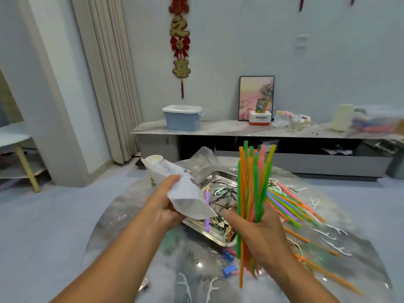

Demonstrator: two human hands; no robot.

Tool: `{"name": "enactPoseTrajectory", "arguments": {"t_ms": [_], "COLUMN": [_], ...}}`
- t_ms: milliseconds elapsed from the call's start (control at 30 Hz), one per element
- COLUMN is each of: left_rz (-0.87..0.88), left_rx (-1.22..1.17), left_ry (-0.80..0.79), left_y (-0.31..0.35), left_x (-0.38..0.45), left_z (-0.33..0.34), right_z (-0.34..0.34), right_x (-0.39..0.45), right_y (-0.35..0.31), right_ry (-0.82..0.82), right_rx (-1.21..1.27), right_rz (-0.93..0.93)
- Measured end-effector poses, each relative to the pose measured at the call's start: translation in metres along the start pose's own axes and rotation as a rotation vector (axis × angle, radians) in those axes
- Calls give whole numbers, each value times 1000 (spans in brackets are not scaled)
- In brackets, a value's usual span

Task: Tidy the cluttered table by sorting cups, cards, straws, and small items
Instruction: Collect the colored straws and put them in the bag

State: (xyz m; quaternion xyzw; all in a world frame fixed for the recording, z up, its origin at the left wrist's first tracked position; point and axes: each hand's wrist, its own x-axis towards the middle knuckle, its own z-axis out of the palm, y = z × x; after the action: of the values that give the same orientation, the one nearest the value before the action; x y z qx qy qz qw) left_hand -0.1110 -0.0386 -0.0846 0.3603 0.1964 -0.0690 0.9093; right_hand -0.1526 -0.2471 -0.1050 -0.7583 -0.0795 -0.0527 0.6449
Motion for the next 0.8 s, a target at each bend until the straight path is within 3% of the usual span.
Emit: {"name": "enactPoseTrajectory", "arguments": {"t_ms": [167,300,400,500,667,800], "left_rz": [-5,53,-16,41,154,189], "left_rx": [-115,-111,-102,-49,-28,-198], "left_ry": [-21,-21,-178,-240,-146,-36], "left_y": [-34,-49,-68,-78,-77,-62], "left_x": [-17,-26,-40,-51,-46,-35], "left_z": [17,23,30,37,37,33], "right_z": [-4,-9,-12,-12,-12,-10], "right_x": [-12,-12,-10,-8,-2,4], "right_y": [-7,0,5,7,3,-9], "right_ry": [-131,-62,-82,-91,6,83], "right_rx": [-25,-110,-93,-30,13,14], "right_rz": [-32,-100,-78,-62,-13,-14]}}
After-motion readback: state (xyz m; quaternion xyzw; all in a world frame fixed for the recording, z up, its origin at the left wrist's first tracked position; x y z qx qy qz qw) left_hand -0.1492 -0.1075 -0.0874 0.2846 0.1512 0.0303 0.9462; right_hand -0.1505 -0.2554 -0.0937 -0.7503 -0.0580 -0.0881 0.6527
